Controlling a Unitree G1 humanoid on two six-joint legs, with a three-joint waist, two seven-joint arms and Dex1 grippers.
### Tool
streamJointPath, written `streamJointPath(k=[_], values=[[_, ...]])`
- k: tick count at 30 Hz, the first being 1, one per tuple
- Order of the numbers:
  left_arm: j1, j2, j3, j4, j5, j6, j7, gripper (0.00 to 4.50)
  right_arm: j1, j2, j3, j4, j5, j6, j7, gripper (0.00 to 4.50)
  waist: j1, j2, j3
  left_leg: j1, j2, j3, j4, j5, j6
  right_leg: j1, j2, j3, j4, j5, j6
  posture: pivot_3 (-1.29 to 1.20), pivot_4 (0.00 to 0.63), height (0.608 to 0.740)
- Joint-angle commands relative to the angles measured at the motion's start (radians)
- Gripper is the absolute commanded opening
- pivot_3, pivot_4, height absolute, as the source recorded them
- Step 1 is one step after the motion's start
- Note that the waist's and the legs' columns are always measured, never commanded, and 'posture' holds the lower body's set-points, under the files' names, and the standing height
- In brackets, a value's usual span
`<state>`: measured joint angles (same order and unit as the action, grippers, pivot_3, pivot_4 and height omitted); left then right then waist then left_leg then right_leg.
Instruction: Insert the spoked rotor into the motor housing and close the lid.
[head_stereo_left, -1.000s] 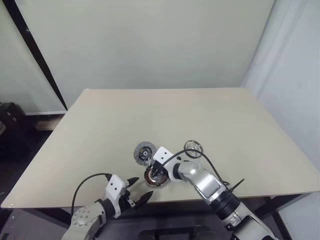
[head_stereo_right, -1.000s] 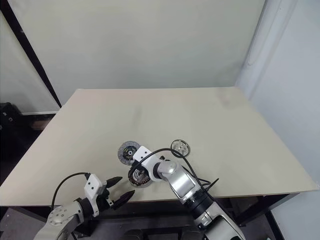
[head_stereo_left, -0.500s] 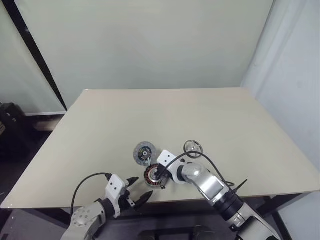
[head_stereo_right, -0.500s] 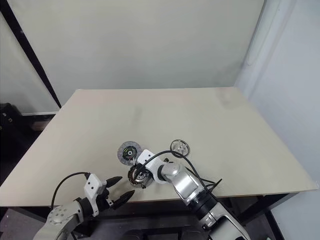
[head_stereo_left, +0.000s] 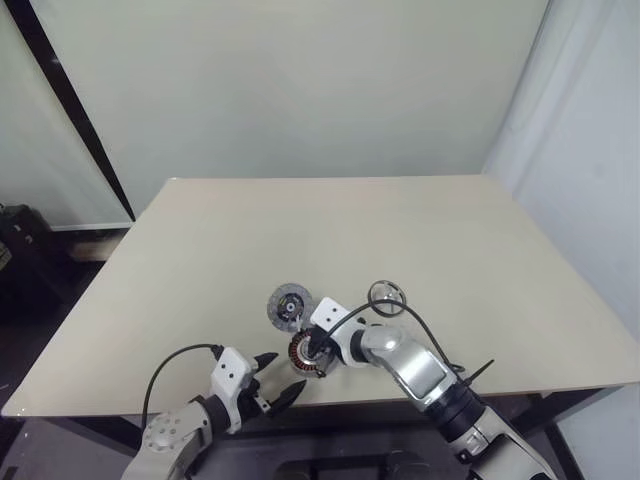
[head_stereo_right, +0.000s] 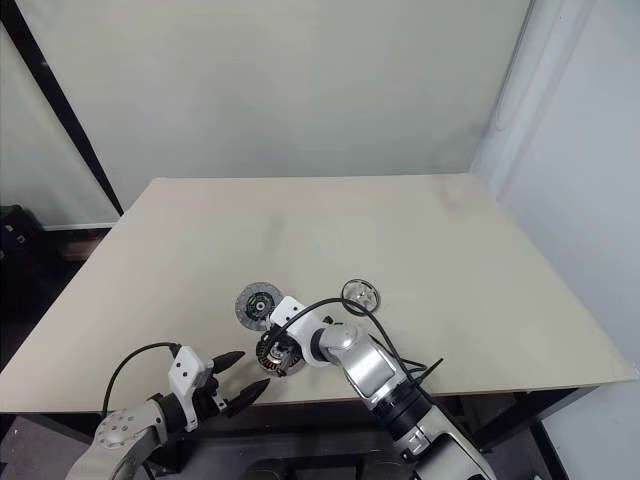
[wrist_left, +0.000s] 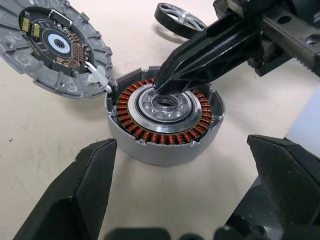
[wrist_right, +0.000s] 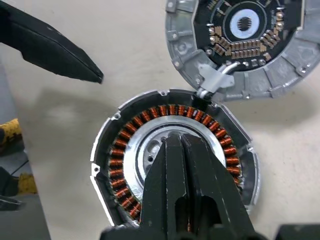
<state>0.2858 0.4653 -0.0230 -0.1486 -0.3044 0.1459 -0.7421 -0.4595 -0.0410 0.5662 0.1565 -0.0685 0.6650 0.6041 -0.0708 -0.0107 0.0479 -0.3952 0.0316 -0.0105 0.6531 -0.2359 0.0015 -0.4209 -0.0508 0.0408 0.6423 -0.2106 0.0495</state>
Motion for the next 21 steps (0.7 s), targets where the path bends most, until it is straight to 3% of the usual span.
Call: streamJointPath(k=[1,13,21], values=[[-0.008,0.007,0.003,-0.034,0.002,-0.005,-0.004,4.5,-0.008,0.01,0.001,-0.045,0.006,-0.002,0.005,0.03,0.0,0.0,0.0,0.0,0.0,0.0,0.0,0.0,0.0,0.0,0.0,0.0,0.0,0.0,0.0,0.0,0.0,0.74],[0.003,0.009,0.005,-0.04,0.001,-0.003,-0.003,4.5,0.01,-0.015,0.051,0.004,-0.03,-0.009,0.001,0.03,0.0,0.0,0.0,0.0,0.0,0.0,0.0,0.0,-0.001,0.0,0.0,0.0,0.0,0.0,0.0,0.0,0.0,0.74],[-0.003,0.01,0.003,-0.029,0.003,-0.006,-0.007,4.5,-0.002,0.001,0.003,-0.019,0.004,0.008,-0.005,0.03,0.0,0.0,0.0,0.0,0.0,0.0,0.0,0.0,-0.001,0.0,0.0,0.0,0.0,0.0,0.0,0.0,0.0,0.74]])
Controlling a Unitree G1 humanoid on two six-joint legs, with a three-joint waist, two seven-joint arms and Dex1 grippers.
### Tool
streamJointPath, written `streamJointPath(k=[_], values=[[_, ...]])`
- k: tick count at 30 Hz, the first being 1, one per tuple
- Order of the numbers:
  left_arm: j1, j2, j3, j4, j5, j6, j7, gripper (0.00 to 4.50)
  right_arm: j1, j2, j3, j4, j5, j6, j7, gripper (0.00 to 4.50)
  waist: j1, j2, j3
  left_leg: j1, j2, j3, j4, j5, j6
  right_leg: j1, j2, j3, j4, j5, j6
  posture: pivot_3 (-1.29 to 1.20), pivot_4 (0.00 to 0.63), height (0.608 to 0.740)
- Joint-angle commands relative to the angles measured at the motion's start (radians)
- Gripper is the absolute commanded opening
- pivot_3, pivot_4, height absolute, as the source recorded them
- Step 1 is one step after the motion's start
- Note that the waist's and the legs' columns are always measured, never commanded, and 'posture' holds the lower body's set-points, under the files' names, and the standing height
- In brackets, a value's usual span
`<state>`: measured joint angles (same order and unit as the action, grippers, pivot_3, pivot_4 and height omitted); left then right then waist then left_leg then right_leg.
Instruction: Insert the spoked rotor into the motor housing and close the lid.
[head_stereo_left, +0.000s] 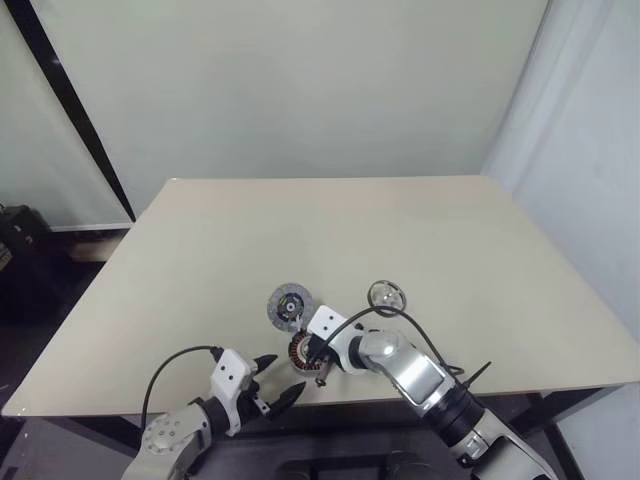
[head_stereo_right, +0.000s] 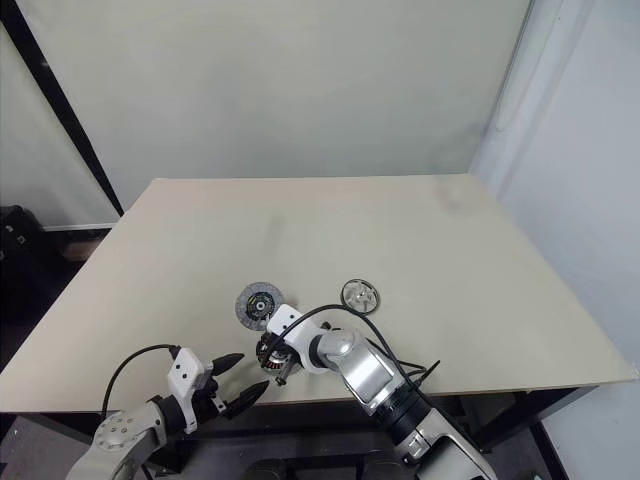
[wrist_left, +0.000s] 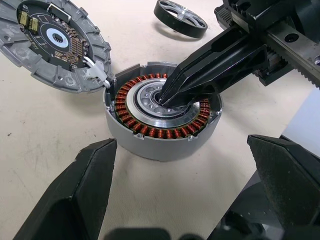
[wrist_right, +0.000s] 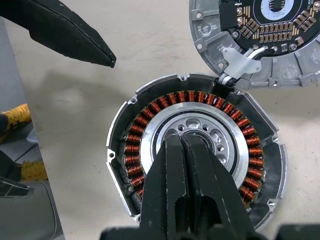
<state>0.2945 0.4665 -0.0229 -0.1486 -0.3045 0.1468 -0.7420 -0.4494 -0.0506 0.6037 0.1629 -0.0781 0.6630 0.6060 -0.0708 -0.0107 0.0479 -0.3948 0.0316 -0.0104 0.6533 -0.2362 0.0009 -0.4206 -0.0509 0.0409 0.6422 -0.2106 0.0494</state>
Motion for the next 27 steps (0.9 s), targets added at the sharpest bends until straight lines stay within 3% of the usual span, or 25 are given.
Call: streamJointPath(k=[1,8,27], values=[[-0.013,0.009,0.003,-0.029,0.003,-0.007,-0.007,4.5,-0.014,0.013,-0.041,-0.028,0.017,0.012,-0.006,0.03,0.0,0.0,0.0,0.0,0.0,0.0,0.0,0.0,0.0,0.0,0.0,0.0,0.0,0.0,0.0,0.0,0.0,0.74],[-0.015,0.009,0.002,-0.027,0.005,-0.009,-0.008,4.5,-0.035,0.032,-0.09,-0.02,0.019,-0.014,-0.033,0.03,0.0,0.0,0.0,0.0,0.0,0.0,0.0,0.0,0.0,-0.001,0.0,0.0,0.0,0.0,0.0,0.0,0.0,0.74],[-0.012,0.013,0.006,-0.022,0.004,-0.013,-0.007,4.5,0.009,0.028,-0.055,0.052,-0.003,-0.045,-0.047,0.03,0.0,0.0,0.0,0.0,0.0,0.0,-0.001,0.0,0.0,0.0,0.0,0.0,0.0,0.0,0.0,0.0,0.0,0.74]])
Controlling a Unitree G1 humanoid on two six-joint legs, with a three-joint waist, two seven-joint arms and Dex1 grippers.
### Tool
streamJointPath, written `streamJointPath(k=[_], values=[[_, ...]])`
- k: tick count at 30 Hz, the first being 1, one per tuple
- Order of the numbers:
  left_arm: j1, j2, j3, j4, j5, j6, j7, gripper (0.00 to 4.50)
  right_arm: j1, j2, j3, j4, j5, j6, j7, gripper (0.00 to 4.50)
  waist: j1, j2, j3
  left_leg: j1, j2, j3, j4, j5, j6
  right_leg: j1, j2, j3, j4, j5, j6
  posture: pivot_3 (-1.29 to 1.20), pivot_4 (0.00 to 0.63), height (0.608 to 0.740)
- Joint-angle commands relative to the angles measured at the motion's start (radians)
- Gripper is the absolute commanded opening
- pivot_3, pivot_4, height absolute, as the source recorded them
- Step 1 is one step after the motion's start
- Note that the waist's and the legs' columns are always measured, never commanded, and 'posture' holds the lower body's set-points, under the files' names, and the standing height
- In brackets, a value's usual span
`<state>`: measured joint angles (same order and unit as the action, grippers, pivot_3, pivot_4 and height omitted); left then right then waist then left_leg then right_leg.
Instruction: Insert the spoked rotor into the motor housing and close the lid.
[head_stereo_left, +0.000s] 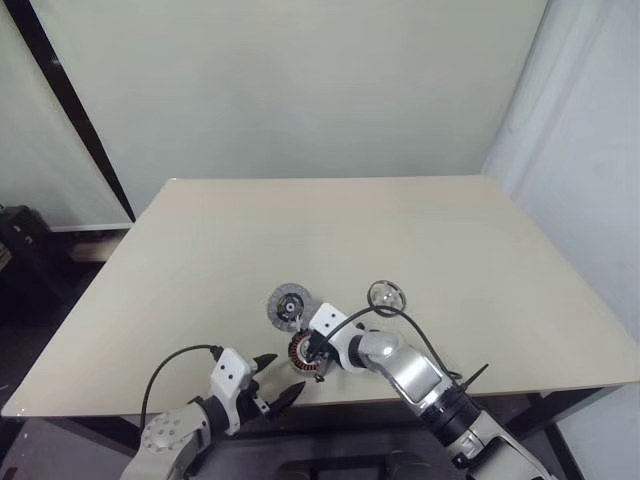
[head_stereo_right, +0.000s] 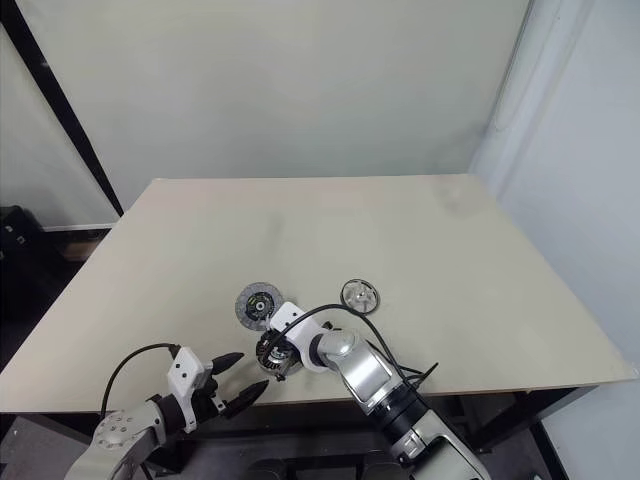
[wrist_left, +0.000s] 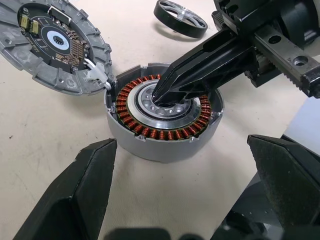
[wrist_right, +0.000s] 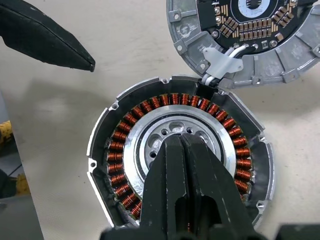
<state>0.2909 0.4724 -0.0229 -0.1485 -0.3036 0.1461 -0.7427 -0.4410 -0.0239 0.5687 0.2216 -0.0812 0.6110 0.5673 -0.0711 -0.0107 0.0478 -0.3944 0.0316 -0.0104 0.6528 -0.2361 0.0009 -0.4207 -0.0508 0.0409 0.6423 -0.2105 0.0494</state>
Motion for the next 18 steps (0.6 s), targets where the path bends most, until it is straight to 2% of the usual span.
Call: streamJointPath(k=[1,12,17,18], values=[[-0.009,0.007,0.006,-0.021,0.004,-0.013,-0.007,4.5,-0.002,0.003,-0.026,-0.013,0.004,0.008,-0.009,0.03,0.0,0.0,0.0,0.0,0.0,0.0,0.0,0.0,0.0,0.0,0.0,0.0,0.0,0.0,0.0,0.0,0.0,0.74],[-0.023,0.004,0.012,-0.021,-0.006,-0.007,-0.005,4.5,-0.03,0.032,-0.181,-0.121,0.099,-0.022,-0.014,0.03,0.0,0.0,0.0,-0.001,0.0,0.0,0.0,0.0,0.0,-0.001,0.0,0.0,0.0,0.0,0.0,0.0,0.0,0.74],[-0.032,0.007,0.02,-0.018,-0.011,-0.006,-0.007,4.5,-0.034,-0.007,-0.238,-0.144,0.106,-0.006,-0.028,0.03,0.0,0.0,0.0,-0.001,0.0,0.0,-0.001,0.002,0.003,-0.001,0.0,0.0,0.0,0.0,0.0,0.0,0.0,0.74],[-0.033,0.007,0.02,-0.016,-0.011,-0.007,-0.007,4.5,-0.034,-0.013,-0.245,-0.148,0.105,-0.001,-0.034,0.41,0.0,0.0,0.0,-0.001,0.0,0.0,-0.001,0.002,0.003,-0.001,0.0,0.0,0.0,0.0,0.0,0.0,0.0,0.74]])
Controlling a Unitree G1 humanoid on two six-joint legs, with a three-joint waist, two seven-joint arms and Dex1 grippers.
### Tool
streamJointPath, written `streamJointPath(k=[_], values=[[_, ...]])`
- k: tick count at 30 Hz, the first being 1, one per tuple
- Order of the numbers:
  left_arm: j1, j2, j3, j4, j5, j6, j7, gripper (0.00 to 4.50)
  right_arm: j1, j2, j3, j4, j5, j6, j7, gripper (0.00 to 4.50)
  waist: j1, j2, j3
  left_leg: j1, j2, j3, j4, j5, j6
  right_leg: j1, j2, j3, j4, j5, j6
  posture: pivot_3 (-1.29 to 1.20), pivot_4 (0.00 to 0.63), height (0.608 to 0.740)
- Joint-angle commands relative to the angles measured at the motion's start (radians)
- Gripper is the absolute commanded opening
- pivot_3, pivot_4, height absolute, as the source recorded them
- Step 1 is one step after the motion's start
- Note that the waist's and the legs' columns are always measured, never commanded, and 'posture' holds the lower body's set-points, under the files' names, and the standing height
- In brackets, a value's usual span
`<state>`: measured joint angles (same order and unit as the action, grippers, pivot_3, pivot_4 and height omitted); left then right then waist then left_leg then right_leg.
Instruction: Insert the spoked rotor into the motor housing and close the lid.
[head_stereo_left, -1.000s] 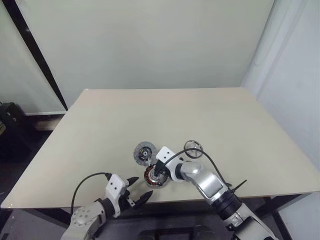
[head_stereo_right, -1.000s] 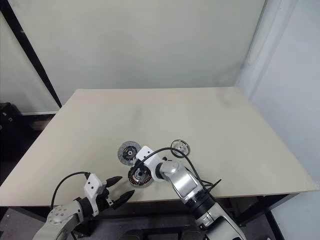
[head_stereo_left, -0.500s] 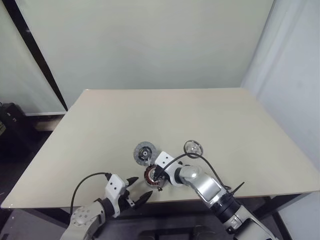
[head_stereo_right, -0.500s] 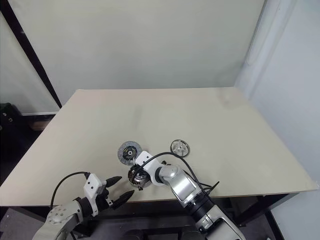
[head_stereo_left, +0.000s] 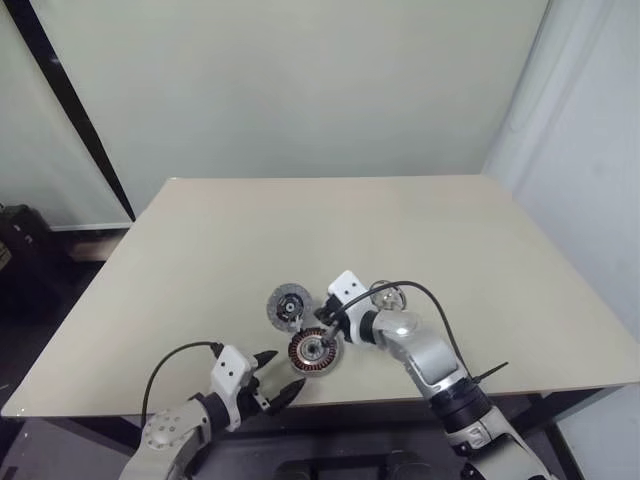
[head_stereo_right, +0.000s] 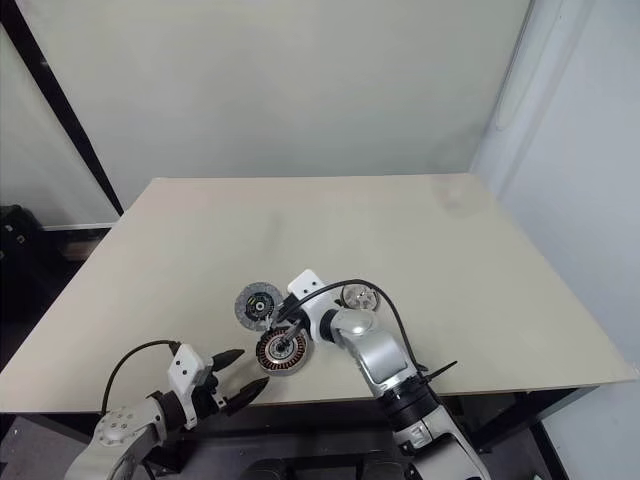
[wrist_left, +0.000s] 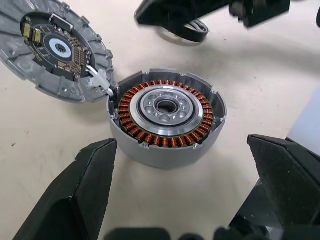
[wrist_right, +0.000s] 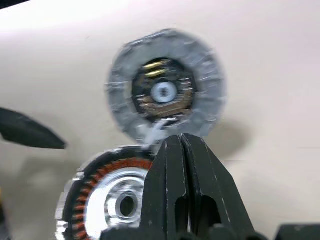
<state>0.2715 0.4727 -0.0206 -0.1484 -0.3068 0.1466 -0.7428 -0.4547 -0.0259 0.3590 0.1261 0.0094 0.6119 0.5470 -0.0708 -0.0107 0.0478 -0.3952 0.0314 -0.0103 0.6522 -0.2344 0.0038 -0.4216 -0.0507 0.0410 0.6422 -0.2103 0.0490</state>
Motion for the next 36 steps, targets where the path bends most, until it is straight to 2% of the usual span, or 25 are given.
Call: streamJointPath(k=[1,5,12,18,23,36], values=[[-0.016,0.007,0.017,-0.02,-0.008,-0.004,-0.006,4.5,-0.018,-0.02,-0.048,-0.059,0.014,0.004,-0.021,0.61,0.0,0.0,0.0,0.0,0.0,0.0,0.0,0.0,0.0,0.0,0.0,0.0,0.0,0.0,0.0,0.0,0.0,0.74],[-0.02,0.006,0.014,-0.031,-0.009,0.002,-0.003,4.5,-0.004,-0.049,-0.112,-0.087,0.024,0.04,-0.06,1.91,0.0,0.0,0.0,0.0,0.0,0.0,0.0,0.0,0.0,0.0,0.0,0.0,0.0,0.0,0.0,0.0,0.0,0.74],[-0.023,0.004,0.01,-0.036,-0.009,0.004,-0.005,4.5,0.038,-0.109,-0.234,-0.1,0.025,0.06,-0.132,4.47,0.0,0.0,0.0,0.0,0.0,0.0,-0.001,0.0,0.0,0.0,0.0,0.0,0.0,0.0,0.0,0.0,0.0,0.74],[-0.028,0.008,0.009,-0.033,-0.01,0.009,-0.011,4.5,0.051,-0.084,-0.423,-0.066,0.09,0.109,-0.26,4.47,0.0,0.0,0.0,0.0,0.0,0.0,-0.001,0.0,0.0,0.0,0.0,0.001,0.0,0.0,0.0,0.0,0.0,0.74],[-0.026,0.011,0.011,-0.036,-0.01,0.014,-0.013,4.5,0.027,-0.062,-0.544,0.018,0.179,0.173,-0.293,4.47,0.0,0.0,0.0,0.0,0.0,0.0,-0.001,0.0,0.001,0.0,0.0,0.001,0.0,0.0,0.0,0.0,0.0,0.74],[-0.019,0.02,0.021,-0.045,-0.01,0.022,-0.017,4.5,-0.11,-0.024,-0.651,0.354,0.316,0.11,-0.275,4.47,-0.005,0.004,0.0,0.0,0.0,0.0,-0.001,0.001,0.001,0.003,0.001,0.001,0.0,0.0,0.0,0.0,0.0,0.74]])
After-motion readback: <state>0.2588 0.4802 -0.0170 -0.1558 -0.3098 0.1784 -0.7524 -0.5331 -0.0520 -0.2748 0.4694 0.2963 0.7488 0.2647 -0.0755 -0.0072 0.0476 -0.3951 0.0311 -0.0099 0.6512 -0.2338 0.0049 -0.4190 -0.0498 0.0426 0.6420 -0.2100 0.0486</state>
